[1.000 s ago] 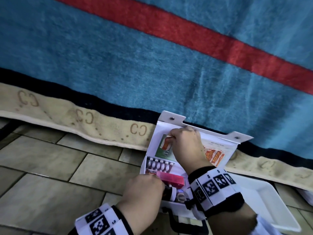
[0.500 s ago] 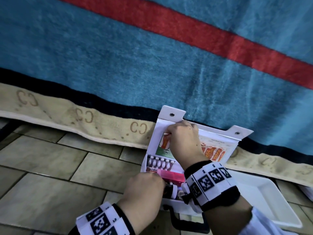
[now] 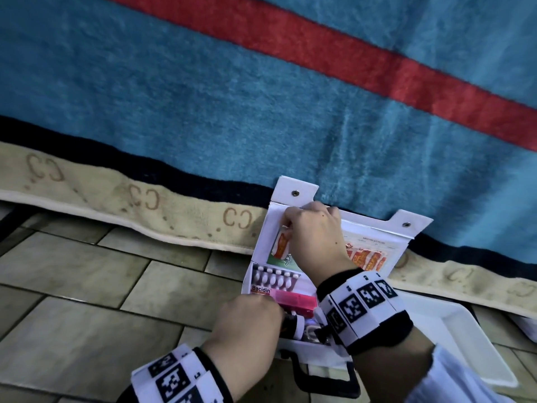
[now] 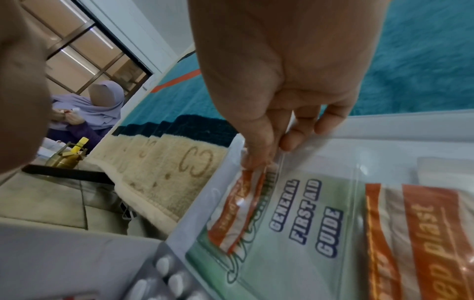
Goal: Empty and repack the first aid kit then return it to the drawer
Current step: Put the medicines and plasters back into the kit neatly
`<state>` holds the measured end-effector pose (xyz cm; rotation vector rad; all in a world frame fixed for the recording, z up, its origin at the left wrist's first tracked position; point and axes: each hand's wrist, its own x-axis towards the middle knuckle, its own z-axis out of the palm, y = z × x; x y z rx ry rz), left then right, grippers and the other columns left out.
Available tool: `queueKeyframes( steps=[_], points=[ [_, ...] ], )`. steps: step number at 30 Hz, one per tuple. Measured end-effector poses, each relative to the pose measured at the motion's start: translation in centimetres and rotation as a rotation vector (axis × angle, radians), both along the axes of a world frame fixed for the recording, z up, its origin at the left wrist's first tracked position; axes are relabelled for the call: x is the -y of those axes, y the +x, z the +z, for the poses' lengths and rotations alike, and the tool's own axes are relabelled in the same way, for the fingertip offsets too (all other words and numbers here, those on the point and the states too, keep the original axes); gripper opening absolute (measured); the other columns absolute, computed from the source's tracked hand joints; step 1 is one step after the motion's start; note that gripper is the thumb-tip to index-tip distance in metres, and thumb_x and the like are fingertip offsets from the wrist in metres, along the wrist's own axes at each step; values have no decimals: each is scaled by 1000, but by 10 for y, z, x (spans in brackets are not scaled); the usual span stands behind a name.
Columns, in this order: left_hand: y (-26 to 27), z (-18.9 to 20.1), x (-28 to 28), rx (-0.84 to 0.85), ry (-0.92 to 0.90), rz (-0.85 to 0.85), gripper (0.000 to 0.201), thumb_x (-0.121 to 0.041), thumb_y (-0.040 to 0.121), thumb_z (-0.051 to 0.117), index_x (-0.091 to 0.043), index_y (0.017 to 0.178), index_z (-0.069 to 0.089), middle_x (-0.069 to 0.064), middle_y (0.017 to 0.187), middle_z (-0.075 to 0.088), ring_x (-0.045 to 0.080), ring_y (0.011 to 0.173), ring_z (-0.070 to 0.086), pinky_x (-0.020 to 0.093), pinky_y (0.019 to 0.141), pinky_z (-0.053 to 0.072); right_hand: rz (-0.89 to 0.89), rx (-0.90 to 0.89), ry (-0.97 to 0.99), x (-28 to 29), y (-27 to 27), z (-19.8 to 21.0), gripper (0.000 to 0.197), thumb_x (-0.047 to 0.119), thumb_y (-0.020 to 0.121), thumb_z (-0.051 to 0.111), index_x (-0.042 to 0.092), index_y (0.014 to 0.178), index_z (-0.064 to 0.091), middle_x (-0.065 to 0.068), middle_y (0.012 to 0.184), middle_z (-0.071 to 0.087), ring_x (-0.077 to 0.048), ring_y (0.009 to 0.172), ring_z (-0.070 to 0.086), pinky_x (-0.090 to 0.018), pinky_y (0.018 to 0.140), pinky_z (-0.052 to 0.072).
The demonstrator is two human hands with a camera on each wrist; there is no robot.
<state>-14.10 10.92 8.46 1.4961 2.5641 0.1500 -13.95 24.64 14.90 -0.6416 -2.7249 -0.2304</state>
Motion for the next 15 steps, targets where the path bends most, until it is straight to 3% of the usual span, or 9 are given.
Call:
queueKeyframes(
  steps=[2, 7, 10, 15],
  points=[
    [0, 0, 1, 6, 1, -6, 22, -8, 87, 51, -15, 105, 62, 5, 112, 61, 29, 105, 60, 30, 73, 39, -18, 1, -1, 1, 0, 1, 18, 12, 80, 58, 23, 94, 60, 0, 95, 63, -20, 108, 49, -33, 79, 17],
    [0, 0, 0, 2, 5, -5, 22, -10, 88, 52, -16, 105, 63, 4, 112, 61, 28, 105, 59, 30, 71, 36, -38, -38, -1, 3, 1, 1, 16, 8, 75, 60, 23, 81, 61, 4, 96, 64, -21, 101, 51, -32, 79, 22],
    [-1, 0, 0, -1, 5, -5, 24, -8, 87, 50, -16, 106, 63, 4, 113, 61, 28, 106, 59, 29, 71, 36, -31, -16, 7, 3, 0, 1, 19, 5, 75, 57, 22, 81, 64, 2, 89, 65, -21, 101, 50, -32, 74, 16],
    [-1, 0, 0, -1, 11, -8, 23, -8, 88, 51, -16, 106, 62, 5, 113, 60, 29, 107, 58, 32, 78, 44, 0, -3, -32, 0, -1, 4, 24, 7, 78, 58, 26, 87, 67, 1, 87, 63, -19, 104, 49, -28, 68, 7]
  ],
)
